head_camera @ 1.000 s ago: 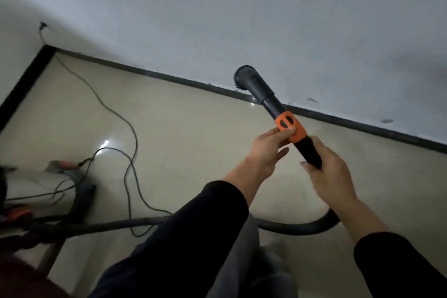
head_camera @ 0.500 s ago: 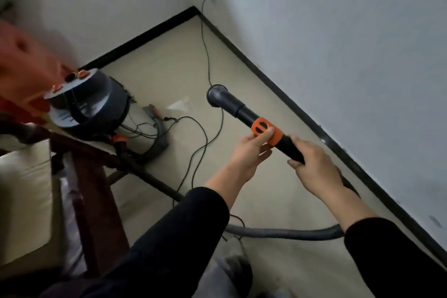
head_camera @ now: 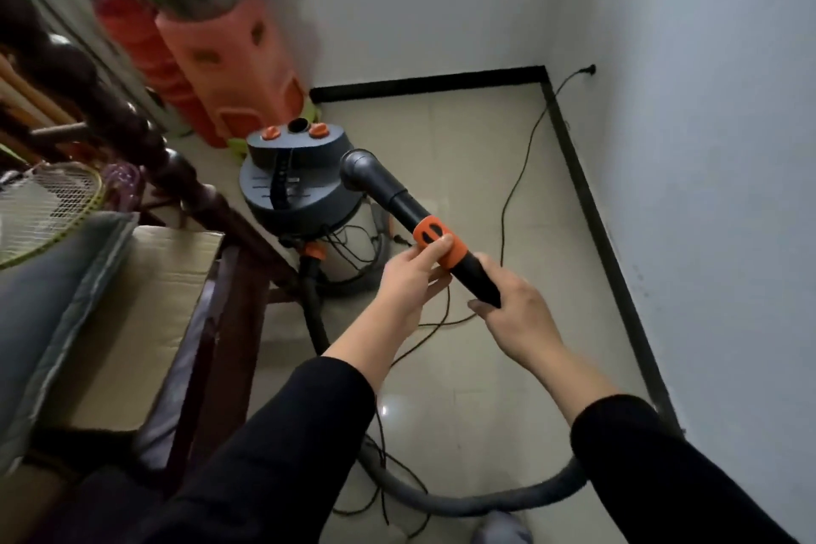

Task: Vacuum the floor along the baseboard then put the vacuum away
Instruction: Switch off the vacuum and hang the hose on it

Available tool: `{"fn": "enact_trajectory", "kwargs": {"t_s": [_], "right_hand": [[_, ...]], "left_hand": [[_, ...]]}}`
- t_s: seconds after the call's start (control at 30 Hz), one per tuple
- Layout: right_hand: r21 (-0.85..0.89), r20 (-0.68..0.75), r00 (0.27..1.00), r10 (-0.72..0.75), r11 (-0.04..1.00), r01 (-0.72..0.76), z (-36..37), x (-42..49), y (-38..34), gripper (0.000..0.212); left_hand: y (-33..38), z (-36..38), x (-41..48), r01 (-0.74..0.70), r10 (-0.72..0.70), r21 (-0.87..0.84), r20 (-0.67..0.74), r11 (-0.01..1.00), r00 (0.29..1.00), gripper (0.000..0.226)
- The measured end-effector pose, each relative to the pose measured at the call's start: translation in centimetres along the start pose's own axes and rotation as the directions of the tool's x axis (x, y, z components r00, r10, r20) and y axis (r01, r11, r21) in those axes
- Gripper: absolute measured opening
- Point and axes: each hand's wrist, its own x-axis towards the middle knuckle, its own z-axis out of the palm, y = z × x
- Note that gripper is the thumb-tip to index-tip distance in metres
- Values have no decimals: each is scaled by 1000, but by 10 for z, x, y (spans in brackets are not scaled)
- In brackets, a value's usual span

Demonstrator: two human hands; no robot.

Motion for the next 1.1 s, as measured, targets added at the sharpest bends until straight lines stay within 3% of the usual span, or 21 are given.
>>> {"fn": "enact_trajectory", "kwargs": {"t_s": [0.13,0.3,0.4,0.53,0.63,0.73,0.83,0.97,1.1], "right_hand": [[-15,37,990,-135,991,135,-42,57,-12,56],[15,-44,959,-279,960,280,-85,127,-49,54],[-3,-29,933,-360,933,360,-99,168,-71,54],[-138,33,881,-473,871,472,-112,216,-95,60],[-329,94,822,-561,762,558,-116,246,-116,62],[-431,104,752,-651,651,624,-108,278,-127,65],[-466,169,728,-664,597,653,-89,314,-128,65],[-488,245,738,-628,578,654,-54,350,-117,62],[-499,392,788,-474,610,615,-14,375,-107,59]], "left_hand": [[53,29,14,-108,103,-61,-88,992,991,14],[129,51,25,-251,235,-69,-180,966,955,35],[166,49,32,-315,281,-144,-214,938,935,27],[191,39,46,-361,286,-263,-283,895,916,31],[200,30,58,-415,292,-399,-334,818,896,35],[207,27,75,-431,238,-539,-391,723,889,17],[209,20,101,-410,131,-637,-439,652,889,10],[205,2,139,-388,5,-676,-494,626,869,8],[195,-21,173,-368,-108,-688,-544,626,832,6]]}}
